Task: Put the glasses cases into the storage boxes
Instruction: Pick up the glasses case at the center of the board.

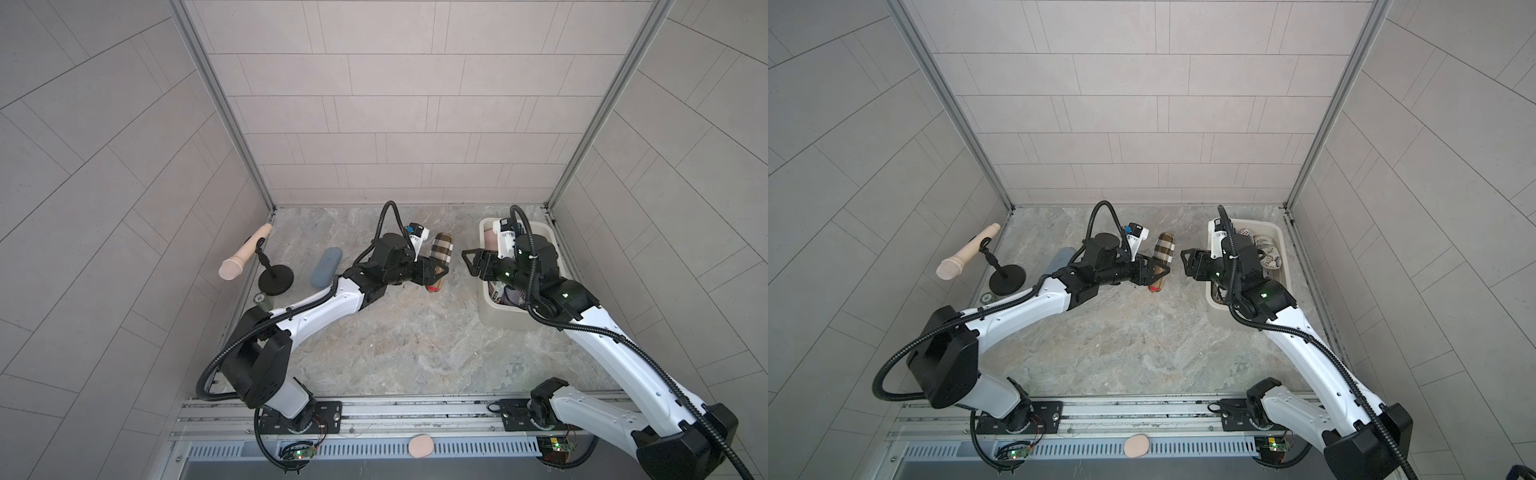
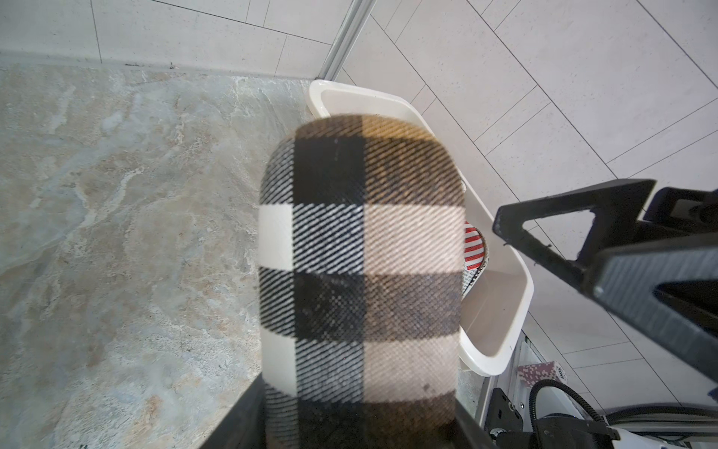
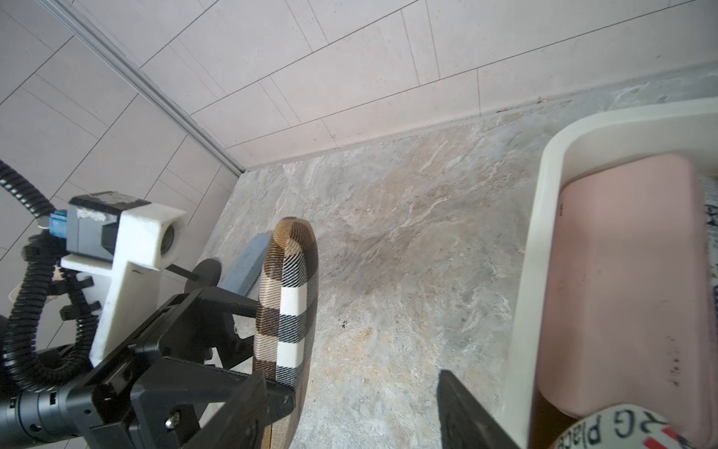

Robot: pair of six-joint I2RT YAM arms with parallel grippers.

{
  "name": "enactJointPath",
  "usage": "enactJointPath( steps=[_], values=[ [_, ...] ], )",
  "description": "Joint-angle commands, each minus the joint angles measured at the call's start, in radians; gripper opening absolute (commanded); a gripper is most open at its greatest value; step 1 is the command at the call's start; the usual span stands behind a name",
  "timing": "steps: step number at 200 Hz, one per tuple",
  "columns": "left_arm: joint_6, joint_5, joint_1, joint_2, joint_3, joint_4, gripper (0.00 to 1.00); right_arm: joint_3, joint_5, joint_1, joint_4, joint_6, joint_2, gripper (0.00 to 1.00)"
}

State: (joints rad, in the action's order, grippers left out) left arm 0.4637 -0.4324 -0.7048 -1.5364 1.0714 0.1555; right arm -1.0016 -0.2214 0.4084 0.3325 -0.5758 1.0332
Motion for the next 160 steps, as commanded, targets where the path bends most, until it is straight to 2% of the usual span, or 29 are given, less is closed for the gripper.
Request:
enactJointPath(
  steps=[1, 45, 104, 160],
  values=[
    [0.012, -0.022, -0.003, 0.036, -0.014, 0.073, 0.45, -0.030, 0.002, 0.019, -0.028, 0.006, 0.008, 0.71],
    [0.033, -0.039, -0.003, 0.034, -0.024, 0.101, 0.45, -0.046, 0.005, 0.021, -0.037, 0.017, 0.048, 0.72],
    [0.043, -0.055, -0.004, 0.030, -0.027, 0.119, 0.45, -0.087, -0.085, 0.021, -0.104, -0.029, 0.139, 0.69],
    [0.045, -0.067, -0.004, 0.028, -0.028, 0.128, 0.45, -0.077, -0.147, 0.029, -0.229, -0.119, 0.230, 0.53]
  ],
)
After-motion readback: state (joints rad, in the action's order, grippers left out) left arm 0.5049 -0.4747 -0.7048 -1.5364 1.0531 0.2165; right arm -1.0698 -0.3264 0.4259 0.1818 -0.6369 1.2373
